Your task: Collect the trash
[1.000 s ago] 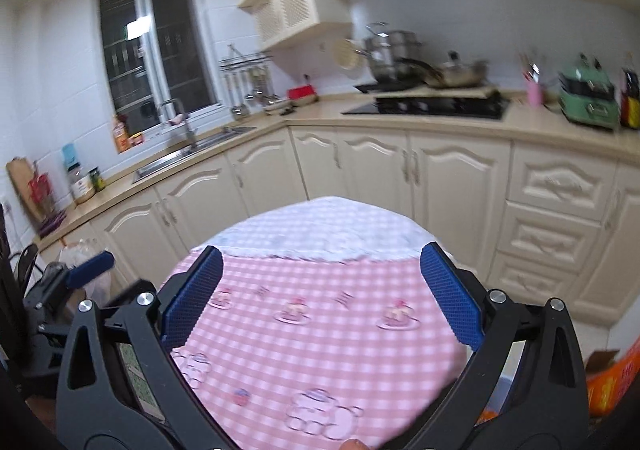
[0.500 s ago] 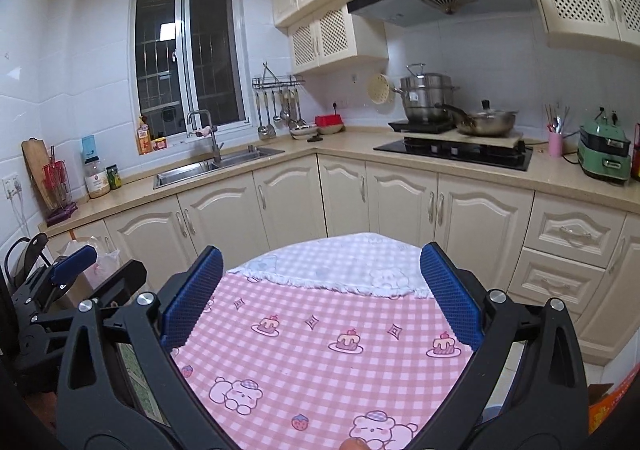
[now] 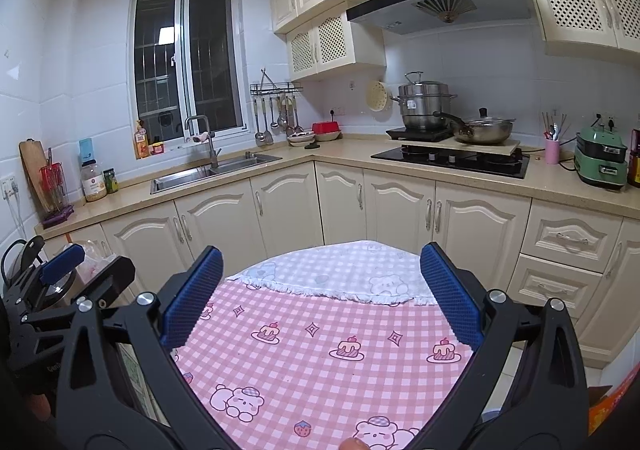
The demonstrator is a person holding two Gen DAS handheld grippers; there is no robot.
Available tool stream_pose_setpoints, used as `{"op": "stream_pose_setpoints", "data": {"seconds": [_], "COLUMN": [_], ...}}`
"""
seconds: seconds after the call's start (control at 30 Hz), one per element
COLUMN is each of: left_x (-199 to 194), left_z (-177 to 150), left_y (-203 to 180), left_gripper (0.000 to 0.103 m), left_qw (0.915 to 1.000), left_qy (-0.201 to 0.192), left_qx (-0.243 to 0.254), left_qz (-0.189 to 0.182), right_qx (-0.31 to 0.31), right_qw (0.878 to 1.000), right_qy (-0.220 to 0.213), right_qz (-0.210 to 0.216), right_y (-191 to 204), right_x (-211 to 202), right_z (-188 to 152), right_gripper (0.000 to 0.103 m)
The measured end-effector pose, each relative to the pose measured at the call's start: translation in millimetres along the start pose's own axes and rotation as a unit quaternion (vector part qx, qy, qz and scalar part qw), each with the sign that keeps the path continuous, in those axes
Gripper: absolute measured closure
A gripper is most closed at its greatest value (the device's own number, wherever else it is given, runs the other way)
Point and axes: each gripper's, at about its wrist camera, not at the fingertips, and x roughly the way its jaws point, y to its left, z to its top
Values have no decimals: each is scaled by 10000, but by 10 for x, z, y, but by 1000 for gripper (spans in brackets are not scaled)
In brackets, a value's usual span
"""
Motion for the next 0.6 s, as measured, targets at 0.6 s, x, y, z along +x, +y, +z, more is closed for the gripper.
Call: {"op": "stream_pose_setpoints", "data": {"seconds": [0.6], "left_x": [-12], "left_z": [7], "left_y": [-59], "left_gripper": [5], "left_qw": [9999], "left_qy": [-139], "left_qx": [5], "left_qz": [15], "right_qx": [116], "right_qw": [9999], "right_qy": [86], "right_qz": [42], "right_y": [-74], "right_x": [60], "right_z": [-86], "right_gripper": [6]}}
